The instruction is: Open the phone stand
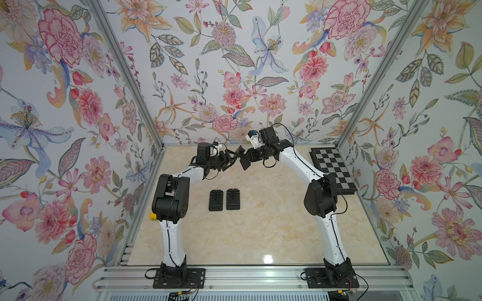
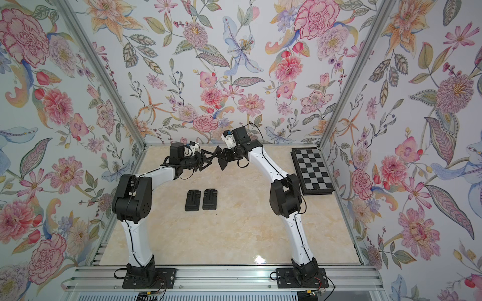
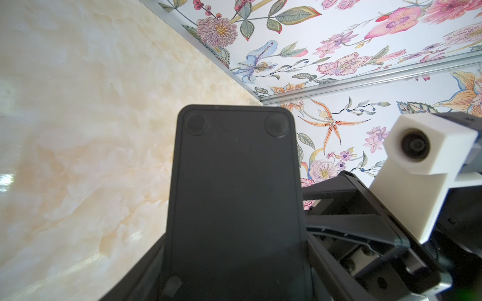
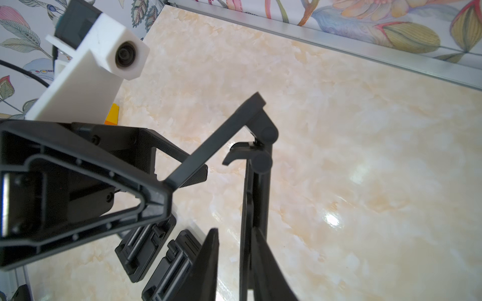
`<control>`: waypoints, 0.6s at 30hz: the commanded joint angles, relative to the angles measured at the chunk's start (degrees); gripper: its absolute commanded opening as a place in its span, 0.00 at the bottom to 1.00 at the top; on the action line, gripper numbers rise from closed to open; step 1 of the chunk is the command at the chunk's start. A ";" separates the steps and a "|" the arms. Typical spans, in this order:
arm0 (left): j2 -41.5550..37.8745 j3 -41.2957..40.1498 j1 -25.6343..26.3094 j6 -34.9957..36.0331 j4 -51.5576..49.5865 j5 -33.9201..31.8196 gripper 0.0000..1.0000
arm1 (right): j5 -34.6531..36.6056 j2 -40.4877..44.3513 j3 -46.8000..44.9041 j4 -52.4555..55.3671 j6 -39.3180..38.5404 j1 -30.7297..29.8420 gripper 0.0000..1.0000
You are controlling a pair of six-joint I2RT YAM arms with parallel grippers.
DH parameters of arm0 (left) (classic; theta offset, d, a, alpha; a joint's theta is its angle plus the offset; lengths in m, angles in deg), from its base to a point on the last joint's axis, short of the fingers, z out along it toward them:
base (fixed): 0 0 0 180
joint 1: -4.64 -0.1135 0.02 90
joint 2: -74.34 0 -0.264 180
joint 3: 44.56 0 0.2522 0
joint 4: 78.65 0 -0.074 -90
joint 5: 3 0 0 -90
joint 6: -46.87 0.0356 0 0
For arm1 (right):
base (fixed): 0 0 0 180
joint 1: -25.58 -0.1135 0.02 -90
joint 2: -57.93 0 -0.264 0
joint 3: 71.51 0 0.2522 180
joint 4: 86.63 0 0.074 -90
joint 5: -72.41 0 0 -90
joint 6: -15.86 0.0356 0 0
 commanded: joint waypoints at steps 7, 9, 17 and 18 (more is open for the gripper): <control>-3.56 2.78 0.59 1.32 1.09 1.61 0.00 | -0.46 -2.13 -0.15 -0.51 0.45 -0.30 0.26; -3.49 2.78 0.63 1.32 0.92 1.70 0.00 | -0.35 -2.17 -0.16 -0.68 0.61 -0.33 0.19; -2.83 4.05 0.56 1.32 0.79 1.93 0.00 | -0.17 -2.15 0.23 -0.84 0.68 -0.71 0.00; -2.68 4.31 0.41 1.32 0.79 1.81 0.00 | -0.09 -2.04 0.19 -0.66 0.49 -0.77 0.00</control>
